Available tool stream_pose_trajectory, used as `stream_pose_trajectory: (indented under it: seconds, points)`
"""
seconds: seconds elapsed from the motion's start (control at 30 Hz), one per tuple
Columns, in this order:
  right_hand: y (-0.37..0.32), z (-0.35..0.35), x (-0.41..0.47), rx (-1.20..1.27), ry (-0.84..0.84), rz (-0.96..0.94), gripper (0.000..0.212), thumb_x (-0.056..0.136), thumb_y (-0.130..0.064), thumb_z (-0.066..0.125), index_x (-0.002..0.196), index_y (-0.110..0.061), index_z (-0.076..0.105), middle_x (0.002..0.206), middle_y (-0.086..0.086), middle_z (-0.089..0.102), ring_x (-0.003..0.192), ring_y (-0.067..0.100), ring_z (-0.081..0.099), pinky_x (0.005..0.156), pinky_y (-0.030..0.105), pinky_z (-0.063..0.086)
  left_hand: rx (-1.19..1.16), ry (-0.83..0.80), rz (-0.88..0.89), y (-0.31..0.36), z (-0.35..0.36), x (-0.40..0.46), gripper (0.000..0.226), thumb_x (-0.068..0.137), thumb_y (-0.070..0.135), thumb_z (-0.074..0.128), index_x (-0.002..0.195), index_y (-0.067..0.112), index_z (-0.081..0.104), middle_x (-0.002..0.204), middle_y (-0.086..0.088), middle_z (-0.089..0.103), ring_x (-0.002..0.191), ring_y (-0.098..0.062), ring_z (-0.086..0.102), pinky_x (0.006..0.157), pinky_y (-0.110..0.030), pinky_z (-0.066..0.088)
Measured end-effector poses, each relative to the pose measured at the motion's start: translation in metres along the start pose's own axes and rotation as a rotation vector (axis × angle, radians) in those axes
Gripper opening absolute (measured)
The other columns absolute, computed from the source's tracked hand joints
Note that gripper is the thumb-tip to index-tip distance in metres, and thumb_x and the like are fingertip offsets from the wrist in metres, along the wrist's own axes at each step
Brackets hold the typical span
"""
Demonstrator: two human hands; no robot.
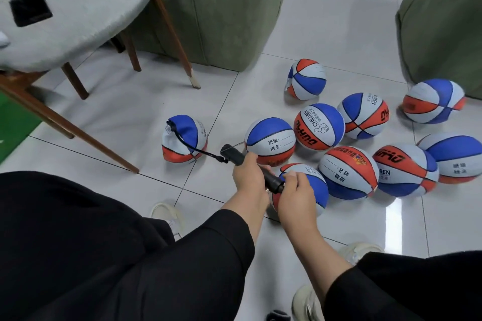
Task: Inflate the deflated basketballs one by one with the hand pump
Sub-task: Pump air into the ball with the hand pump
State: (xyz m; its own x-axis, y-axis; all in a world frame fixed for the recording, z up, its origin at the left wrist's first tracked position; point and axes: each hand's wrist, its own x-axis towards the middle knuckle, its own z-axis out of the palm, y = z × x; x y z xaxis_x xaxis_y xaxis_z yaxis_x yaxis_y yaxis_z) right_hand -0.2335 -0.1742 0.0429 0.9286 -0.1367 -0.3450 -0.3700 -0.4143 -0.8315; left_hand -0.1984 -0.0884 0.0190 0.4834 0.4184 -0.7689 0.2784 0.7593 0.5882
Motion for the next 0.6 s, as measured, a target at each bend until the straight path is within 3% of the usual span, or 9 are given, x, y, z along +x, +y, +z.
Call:
stream_pose_trajectory:
  seconds: [0.17,0.3,0.4,0.6]
  points:
    - [0.0,0.003,-0.001,0.073,-0.033,-0.008,0.032,0.106,-0.033,0.043,0.095,-0.01,0.062,0.078,0.006,0.062,0.077,0.024,0.054,0.069,0.034,0.042,-0.023,0.041,-0.008,0.027,-0.001,0.002,0.009,0.092,0.017,0.057,0.085,0.011,0.056,0.059,-0.003,0.054,0.048,-0.019,0.049,0.058,-0.029,0.049]
    - [0.002,-0.002,-0.002,0.159,-0.007,0.043,0.034,0.105,-0.04,0.045,0.09,-0.015,0.063,0.073,0.003,0.059,0.072,0.023,0.054,0.069,0.035,0.044,-0.081,0.068,-0.022,0.046,0.0,0.011,0.008,0.095,0.025,0.059,0.096,0.018,0.054,0.061,0.001,0.05,0.049,-0.017,0.046,0.057,-0.027,0.047]
    - [-0.003,-0.001,-0.003,0.28,0.022,0.155,0.043,0.108,-0.046,0.036,0.095,-0.014,0.062,0.073,0.004,0.057,0.067,0.023,0.055,0.061,0.034,0.046,-0.071,0.076,-0.033,0.042,0.005,0.009,0.014,0.095,0.032,0.063,0.094,0.019,0.056,0.061,0.001,0.051,0.047,-0.016,0.048,0.056,-0.026,0.048]
    - [-0.005,0.005,0.006,0.245,0.001,0.209,0.047,0.108,-0.048,0.025,0.1,-0.014,0.058,0.076,0.014,0.059,0.063,0.028,0.054,0.055,0.036,0.049,-0.044,0.043,0.058,0.015,0.021,-0.008,0.012,0.089,0.021,0.056,0.093,0.009,0.055,0.051,-0.001,0.049,0.041,-0.018,0.046,0.054,-0.026,0.046]
